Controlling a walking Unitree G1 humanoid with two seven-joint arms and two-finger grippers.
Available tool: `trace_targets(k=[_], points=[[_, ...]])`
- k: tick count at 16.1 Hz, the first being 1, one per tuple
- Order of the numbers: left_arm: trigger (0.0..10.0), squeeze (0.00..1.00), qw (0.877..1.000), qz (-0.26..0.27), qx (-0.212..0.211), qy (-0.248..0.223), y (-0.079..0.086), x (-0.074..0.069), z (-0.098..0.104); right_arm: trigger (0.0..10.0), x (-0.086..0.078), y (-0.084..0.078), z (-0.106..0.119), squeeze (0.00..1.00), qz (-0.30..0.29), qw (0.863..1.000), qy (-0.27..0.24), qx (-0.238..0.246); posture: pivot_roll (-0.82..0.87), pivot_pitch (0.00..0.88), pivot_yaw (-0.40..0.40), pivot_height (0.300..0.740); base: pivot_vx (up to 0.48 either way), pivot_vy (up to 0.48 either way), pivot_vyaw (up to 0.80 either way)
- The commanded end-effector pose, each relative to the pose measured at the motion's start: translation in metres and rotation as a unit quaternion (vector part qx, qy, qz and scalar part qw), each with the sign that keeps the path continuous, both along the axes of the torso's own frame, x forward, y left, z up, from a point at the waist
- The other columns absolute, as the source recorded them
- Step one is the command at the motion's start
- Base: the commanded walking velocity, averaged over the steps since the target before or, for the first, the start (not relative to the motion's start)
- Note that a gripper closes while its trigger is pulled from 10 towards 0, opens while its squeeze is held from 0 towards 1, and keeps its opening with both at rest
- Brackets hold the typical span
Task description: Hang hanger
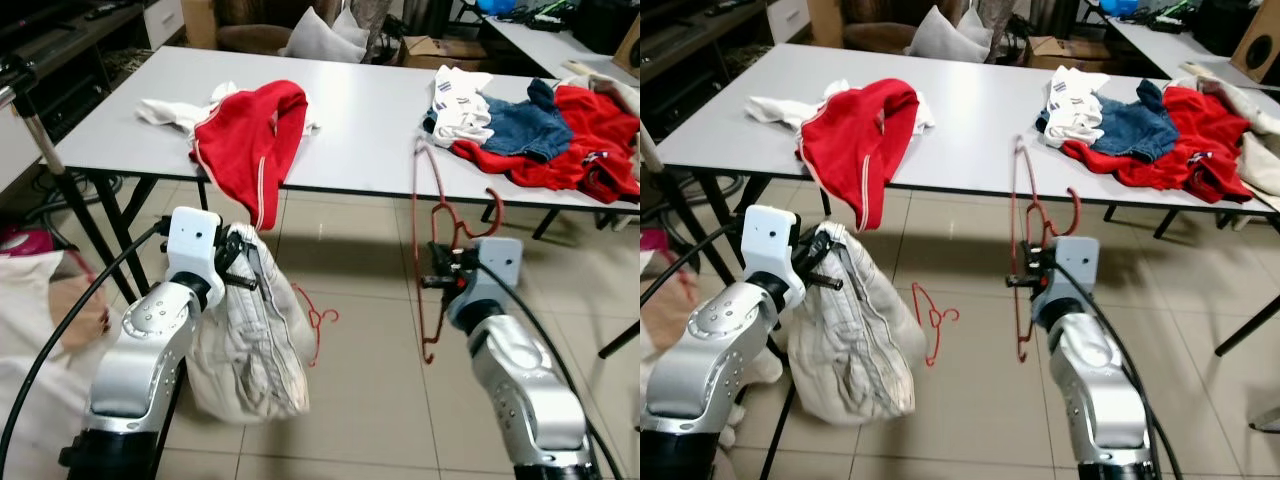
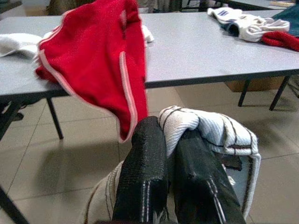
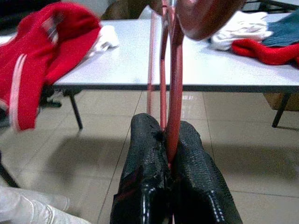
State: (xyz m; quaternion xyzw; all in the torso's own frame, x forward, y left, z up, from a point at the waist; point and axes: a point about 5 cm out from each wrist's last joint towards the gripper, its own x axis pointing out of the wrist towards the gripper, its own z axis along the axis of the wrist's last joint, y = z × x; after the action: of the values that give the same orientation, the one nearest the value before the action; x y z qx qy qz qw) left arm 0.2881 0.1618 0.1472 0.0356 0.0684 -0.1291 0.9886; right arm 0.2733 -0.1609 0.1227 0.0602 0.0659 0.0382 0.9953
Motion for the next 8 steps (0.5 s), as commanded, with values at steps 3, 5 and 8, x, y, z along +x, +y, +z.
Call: trace_targets(k=[3, 5, 8], points=[[10.0, 0.00, 0.999, -0.030, -0.004, -0.038, -0.0138, 0.0028, 0.0153, 10.0, 0.0022, -0.0124, 0.0061, 0.00, -0.020, 1.000, -0.005, 0.010, -0.07, 0.000, -0.025, 0.740, 0.304, 0.000, -0.52], [10.0, 0.00, 0.998, -0.035, -0.002, -0.043, -0.0147, 0.0056, 0.0177, 10.0, 0.0027, -0.0125, 0.0068, 0.00, -0.021, 1.000, -0.015, 0.011, -0.07, 0.000, -0.021, 0.740, 0.306, 0.000, -0.60], [10.0, 0.00, 0.998, -0.036, 0.001, -0.049, -0.0151, 0.0057, 0.0206, 10.0, 0.0022, -0.0113, 0.0073, 0.00, -0.017, 1.000, -0.018, 0.016, -0.07, 0.000, -0.022, 0.740, 0.304, 0.000, 0.00]])
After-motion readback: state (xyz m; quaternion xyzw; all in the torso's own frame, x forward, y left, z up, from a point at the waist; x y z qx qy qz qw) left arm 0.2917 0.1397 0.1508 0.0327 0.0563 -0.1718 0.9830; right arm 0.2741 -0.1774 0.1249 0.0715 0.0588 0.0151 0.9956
